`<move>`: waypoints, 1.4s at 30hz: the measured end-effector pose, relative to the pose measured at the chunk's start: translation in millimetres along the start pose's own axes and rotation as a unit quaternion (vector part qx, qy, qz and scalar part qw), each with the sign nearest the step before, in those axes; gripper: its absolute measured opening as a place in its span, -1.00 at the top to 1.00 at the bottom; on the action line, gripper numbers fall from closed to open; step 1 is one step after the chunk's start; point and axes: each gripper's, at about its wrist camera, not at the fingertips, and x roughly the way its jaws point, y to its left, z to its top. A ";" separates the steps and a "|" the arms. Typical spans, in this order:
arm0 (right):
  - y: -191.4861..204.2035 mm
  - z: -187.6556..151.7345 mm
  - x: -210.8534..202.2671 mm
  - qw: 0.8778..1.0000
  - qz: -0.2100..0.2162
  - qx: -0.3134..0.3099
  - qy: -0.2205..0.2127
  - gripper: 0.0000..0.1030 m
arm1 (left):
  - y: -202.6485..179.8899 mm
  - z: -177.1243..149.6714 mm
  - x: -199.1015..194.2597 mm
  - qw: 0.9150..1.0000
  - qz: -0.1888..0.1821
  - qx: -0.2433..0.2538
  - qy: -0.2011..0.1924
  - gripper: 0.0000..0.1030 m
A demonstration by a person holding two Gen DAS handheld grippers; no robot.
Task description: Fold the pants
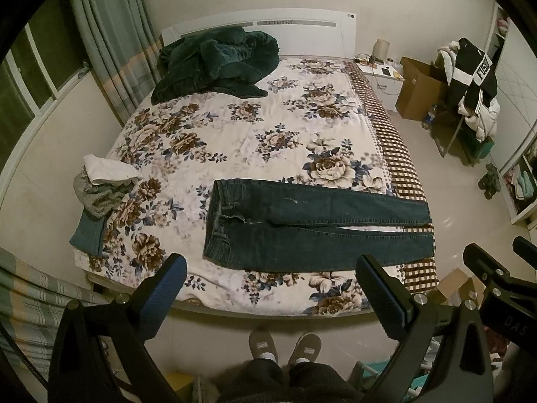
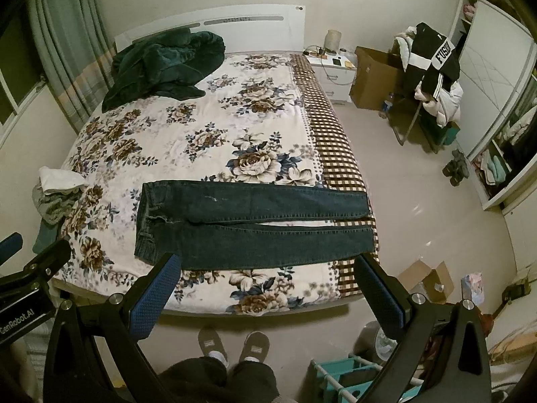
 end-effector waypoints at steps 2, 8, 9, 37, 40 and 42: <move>0.6 2.6 -1.3 1.000 0.001 0.000 0.000 -1.00 | -0.1 -0.1 0.0 1.000 0.001 0.000 -0.001 -1.00; 1.3 -1.2 0.5 1.000 -0.001 0.001 -0.001 -1.00 | 1.0 8.7 -5.1 1.000 0.000 0.000 -0.003 -1.00; 1.4 -1.3 0.8 1.000 -0.002 0.001 -0.002 -1.00 | 3.9 21.1 -10.0 1.000 0.000 0.000 -0.003 -1.00; 1.0 -0.4 -1.4 1.000 -0.001 -0.001 -0.005 -1.00 | 9.9 59.7 -28.2 1.000 0.001 0.000 -0.009 -1.00; 0.6 -0.9 -1.0 1.000 0.000 -0.001 -0.005 -1.00 | 8.9 53.5 -26.5 1.000 0.001 0.000 -0.010 -1.00; 9.6 14.5 -11.0 1.000 0.000 -0.004 -0.006 -1.00 | 10.0 56.6 -27.9 1.000 0.000 -0.001 -0.010 -1.00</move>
